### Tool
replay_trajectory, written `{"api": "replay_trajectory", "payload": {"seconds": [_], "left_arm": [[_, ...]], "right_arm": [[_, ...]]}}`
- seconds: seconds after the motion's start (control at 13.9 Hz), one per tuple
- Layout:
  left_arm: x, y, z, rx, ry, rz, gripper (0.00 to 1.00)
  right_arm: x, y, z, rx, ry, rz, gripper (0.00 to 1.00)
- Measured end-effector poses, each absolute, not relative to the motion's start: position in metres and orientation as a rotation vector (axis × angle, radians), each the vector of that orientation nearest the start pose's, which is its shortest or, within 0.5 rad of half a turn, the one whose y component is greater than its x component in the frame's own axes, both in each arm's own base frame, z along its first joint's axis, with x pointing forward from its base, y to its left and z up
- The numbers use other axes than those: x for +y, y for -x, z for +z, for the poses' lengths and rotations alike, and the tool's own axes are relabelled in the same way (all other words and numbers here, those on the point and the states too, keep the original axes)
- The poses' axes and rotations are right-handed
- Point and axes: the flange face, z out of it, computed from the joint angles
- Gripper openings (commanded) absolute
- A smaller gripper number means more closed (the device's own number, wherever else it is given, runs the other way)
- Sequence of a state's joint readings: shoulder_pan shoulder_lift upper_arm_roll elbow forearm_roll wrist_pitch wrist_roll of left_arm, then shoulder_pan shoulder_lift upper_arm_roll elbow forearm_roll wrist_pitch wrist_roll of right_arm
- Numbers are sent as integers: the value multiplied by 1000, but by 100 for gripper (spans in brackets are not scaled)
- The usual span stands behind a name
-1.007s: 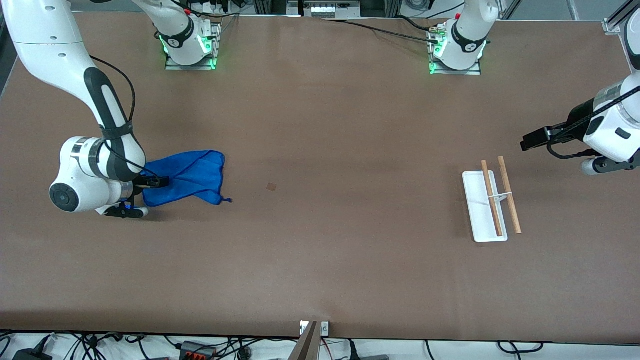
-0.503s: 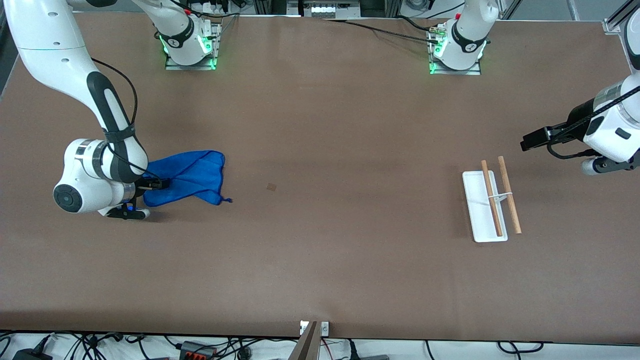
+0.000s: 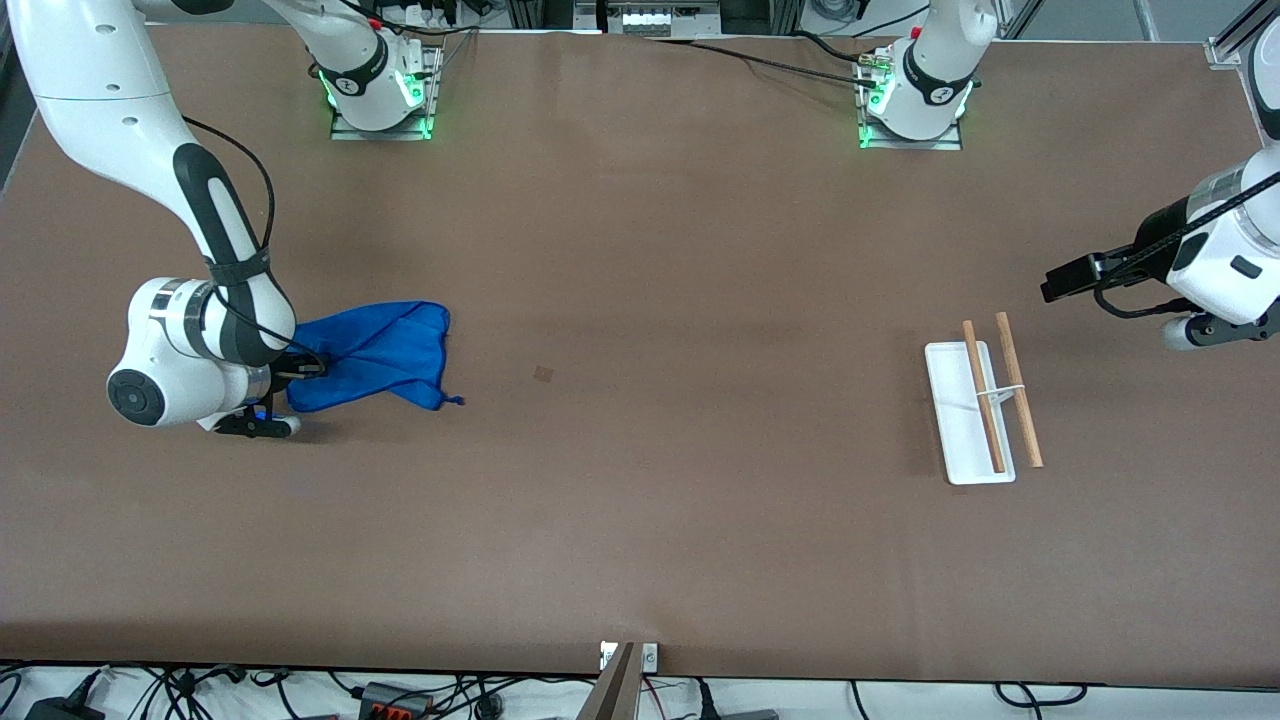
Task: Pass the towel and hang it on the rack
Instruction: 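Reach the right gripper down and grasp the blue towel corner, then lift the blue towel with the right gripper toward the table middle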
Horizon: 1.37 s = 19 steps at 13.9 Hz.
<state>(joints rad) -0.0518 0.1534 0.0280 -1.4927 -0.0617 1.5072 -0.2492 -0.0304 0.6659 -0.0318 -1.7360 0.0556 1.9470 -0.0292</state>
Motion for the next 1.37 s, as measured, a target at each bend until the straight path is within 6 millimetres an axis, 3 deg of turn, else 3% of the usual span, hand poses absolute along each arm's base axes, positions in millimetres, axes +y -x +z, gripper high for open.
{"api": "replay_trajectory", "payload": {"seconds": [0.5, 0.72, 0.86, 1.08, 1.22, 1.37], "left_arm": [[-22, -591, 568, -359, 3151, 231, 100], [-22, -591, 568, -359, 3151, 231, 100], [-22, -591, 568, -359, 3151, 231, 100], [-22, -591, 568, -359, 3151, 231, 100], [-22, -591, 568, -359, 3151, 231, 100], [-22, -591, 568, -359, 3151, 232, 100]], "right_arm": [[-31, -622, 190, 84, 2999, 743, 0], [-13, -636, 233, 21, 2952, 831, 0], [29, -651, 283, -85, 2908, 818, 0], [103, -664, 365, -210, 2773, 657, 0], [147, -664, 416, -301, 2701, 540, 0], [203, -655, 462, -347, 2655, 460, 0]]}}
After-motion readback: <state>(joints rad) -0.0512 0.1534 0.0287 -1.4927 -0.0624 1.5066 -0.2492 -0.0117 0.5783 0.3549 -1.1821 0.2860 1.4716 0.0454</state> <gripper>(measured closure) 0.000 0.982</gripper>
